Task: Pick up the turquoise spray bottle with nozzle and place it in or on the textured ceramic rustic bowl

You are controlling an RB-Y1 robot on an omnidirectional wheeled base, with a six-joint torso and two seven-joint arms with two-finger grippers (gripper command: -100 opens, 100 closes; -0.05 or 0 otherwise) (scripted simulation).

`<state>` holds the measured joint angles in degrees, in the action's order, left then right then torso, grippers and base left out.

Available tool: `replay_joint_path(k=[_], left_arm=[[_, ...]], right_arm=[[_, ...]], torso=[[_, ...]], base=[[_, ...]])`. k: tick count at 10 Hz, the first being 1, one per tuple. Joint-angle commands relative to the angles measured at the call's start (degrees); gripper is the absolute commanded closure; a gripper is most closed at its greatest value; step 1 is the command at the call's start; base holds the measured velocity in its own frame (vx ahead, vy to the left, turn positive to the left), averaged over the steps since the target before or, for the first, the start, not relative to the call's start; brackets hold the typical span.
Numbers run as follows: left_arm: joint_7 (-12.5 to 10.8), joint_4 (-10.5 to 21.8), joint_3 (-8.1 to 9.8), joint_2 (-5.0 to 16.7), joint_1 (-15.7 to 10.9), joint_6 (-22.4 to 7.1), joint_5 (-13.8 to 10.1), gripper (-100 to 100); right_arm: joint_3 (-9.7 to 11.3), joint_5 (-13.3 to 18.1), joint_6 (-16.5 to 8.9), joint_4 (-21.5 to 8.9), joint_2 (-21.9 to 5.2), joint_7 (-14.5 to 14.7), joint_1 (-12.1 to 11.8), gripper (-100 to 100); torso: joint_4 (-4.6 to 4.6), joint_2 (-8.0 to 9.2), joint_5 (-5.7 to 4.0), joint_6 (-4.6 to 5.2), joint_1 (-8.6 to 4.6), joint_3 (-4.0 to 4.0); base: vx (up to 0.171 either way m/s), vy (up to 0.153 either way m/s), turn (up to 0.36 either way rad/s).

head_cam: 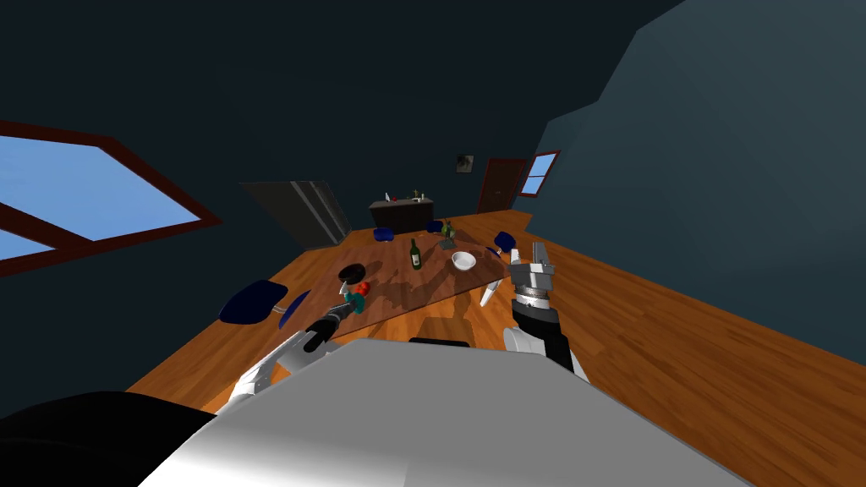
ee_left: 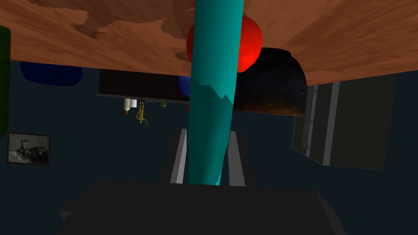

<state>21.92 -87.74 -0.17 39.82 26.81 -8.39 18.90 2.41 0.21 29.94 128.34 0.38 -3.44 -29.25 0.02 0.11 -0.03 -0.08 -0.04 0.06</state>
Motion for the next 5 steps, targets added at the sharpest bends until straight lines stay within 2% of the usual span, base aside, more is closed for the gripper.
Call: replay_joint_path(k=[1, 2, 3, 4, 5], left_arm=[[-0.1, -1.7, -0.23, 0.5, 1.0, -0.6, -0.2, 100], [0.0, -1.0, -0.17, 0.2, 0.5, -0.3, -0.1, 100], [0.0, -1.1, -0.2, 0.2, 0.6, -0.4, -0.1, 0], [-0.5, 0.2, -0.15, 1.2, -1.2, -0.4, 0.0, 100], [-0.7, 0.8, -0.11, 1.6, -2.0, -0.4, 0.1, 100]], right_arm=[[0.0, 0.0, 0.0, 0.0, 0.0, 0.0, 0.0, 0], [0.0, 0.0, 0.0, 0.0, 0.0, 0.0, 0.0, 0], [0.0, 0.0, 0.0, 0.0, 0.0, 0.0, 0.0, 0], [0.0, 0.0, 0.0, 0.0, 0.0, 0.0, 0.0, 0], [0.0, 0.0, 0.0, 0.0, 0.0, 0.0, 0.0, 0]], torso=[[0.0, 0.0, 0.0, 0.0, 0.0, 0.0], [0.01, 0.07, -0.01, -0.02, -0.03, 0.04], [0.02, 0.03, -0.01, 0.02, -0.01, 0.02], [0.01, -0.02, -0.01, 0.02, 0.02, 0.0], [0.03, -0.03, -0.04, 0.08, -0.01, 0.0]], base=[[-0.028, -0.018, 0.103], [-0.014, -0.01, 0.023], [0.0, 0.0, 0.0], [-0.016, -0.012, -0.032], [-0.027, -0.018, -0.042]])
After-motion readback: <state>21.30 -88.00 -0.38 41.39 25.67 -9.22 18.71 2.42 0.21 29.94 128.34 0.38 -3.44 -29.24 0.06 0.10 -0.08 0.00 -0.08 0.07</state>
